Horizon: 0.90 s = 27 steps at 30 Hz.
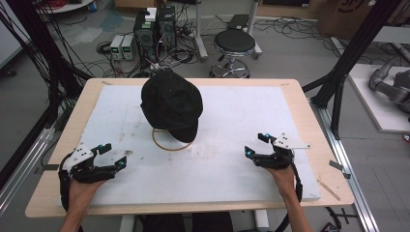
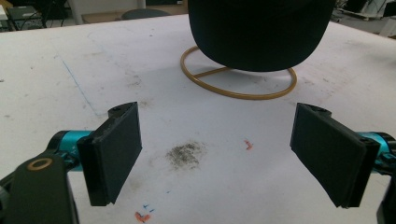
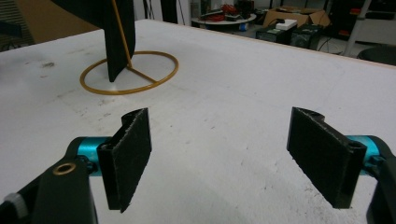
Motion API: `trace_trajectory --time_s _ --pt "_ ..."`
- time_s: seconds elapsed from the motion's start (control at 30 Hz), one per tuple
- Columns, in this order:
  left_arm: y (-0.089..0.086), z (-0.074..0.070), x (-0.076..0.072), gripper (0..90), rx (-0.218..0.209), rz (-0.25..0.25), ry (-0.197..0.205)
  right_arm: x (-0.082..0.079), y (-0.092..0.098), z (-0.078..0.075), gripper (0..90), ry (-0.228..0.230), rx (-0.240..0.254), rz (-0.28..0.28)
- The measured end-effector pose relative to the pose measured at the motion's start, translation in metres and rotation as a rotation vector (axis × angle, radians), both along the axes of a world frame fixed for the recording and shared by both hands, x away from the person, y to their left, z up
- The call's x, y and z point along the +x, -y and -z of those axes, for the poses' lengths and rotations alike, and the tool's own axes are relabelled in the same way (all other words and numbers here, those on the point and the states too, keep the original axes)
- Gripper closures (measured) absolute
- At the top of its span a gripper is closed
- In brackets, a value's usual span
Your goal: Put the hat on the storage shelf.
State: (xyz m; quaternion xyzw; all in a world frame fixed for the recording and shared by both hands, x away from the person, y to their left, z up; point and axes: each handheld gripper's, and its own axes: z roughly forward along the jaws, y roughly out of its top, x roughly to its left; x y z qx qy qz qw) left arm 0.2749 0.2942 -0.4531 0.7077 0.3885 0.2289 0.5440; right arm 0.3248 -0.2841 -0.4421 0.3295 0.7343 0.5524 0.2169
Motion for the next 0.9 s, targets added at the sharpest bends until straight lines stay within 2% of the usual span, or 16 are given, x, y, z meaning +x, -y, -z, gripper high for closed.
trace_trajectory --time_s 0.2,0.4,0.57,0.63,0.67,0.9 --pt "-0.001 0.000 0.001 16.4 0.002 0.003 0.001 -0.001 -0.001 0.010 22.1 -0.009 -0.012 0.017" --pt "-0.001 0.000 0.000 16.4 0.001 0.006 0.002 -0.002 -0.003 0.010 22.4 -0.001 -0.022 0.013" --pt "-0.003 0.000 0.002 16.4 -0.021 0.005 -0.015 -0.001 0.002 0.011 22.4 -0.004 0.029 0.014" --pt "-0.004 0.000 0.000 16.3 -0.038 -0.001 0.001 -0.001 0.005 0.011 22.4 -0.014 0.063 0.022" --pt "-0.004 0.001 0.000 16.4 -0.040 -0.002 0.002 -0.001 0.007 0.012 22.4 -0.004 0.075 0.024" --pt "-0.003 0.000 0.001 16.4 -0.018 0.005 -0.005 -0.001 0.005 0.011 22.4 -0.009 0.063 0.017"
